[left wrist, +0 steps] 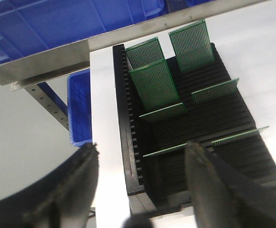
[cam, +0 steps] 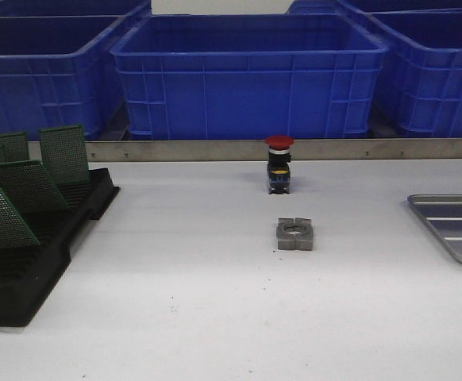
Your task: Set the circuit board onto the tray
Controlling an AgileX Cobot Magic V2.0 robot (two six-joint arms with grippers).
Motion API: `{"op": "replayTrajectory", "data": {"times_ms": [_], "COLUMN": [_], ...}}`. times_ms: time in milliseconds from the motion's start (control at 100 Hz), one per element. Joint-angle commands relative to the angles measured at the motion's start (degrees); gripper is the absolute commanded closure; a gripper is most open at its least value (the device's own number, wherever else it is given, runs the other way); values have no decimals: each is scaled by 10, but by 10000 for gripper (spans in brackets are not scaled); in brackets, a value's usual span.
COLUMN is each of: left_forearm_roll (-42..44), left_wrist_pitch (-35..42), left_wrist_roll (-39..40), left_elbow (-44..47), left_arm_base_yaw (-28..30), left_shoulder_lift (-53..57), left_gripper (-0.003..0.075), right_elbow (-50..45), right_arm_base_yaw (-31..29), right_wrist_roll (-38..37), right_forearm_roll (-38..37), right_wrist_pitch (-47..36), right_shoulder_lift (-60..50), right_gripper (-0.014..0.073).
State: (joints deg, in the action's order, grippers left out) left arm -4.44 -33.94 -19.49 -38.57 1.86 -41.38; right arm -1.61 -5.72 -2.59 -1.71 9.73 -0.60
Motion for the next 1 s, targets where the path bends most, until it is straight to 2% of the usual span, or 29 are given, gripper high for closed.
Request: {"op": "replayTrajectory", "data": {"times_ms": [0, 90, 260, 360, 440, 700, 990], "left_forearm_roll": [-32, -78, -207, -211, -211, -211, -210], "left_wrist_pitch": [15, -10, -64, -69, -64, -64, -56], "left_wrist_roll": [-88, -211, -534, -638, -662, -663, -663], "left_elbow": [-38, -60, -96, -107, -114, -139, -146], "left_arm_base_yaw": [2, -6, -40, -66, -84, -113, -117], "left_shoulder_lift": [-38, -79, -159, -202, -239, -349, -448], "left_gripper": [239, 244, 244, 244, 244, 244, 262], "right_elbow": [0, 0, 0, 0, 0, 0, 0], "right_arm_base_yaw": [1, 1, 1, 1, 1, 1, 1], "right_wrist_roll": [2, 2, 2, 2, 2, 2, 2], "right_forearm_roll": [-1, -1, -1, -1, -1, -1, -1], "right_wrist_pitch": [-46, -46, -46, -46, -46, -46, -46], "right_shoulder_lift": [-11, -11, -11, -11, -11, -11, -11], "right_gripper": [652, 652, 652, 652, 652, 652, 652]}}
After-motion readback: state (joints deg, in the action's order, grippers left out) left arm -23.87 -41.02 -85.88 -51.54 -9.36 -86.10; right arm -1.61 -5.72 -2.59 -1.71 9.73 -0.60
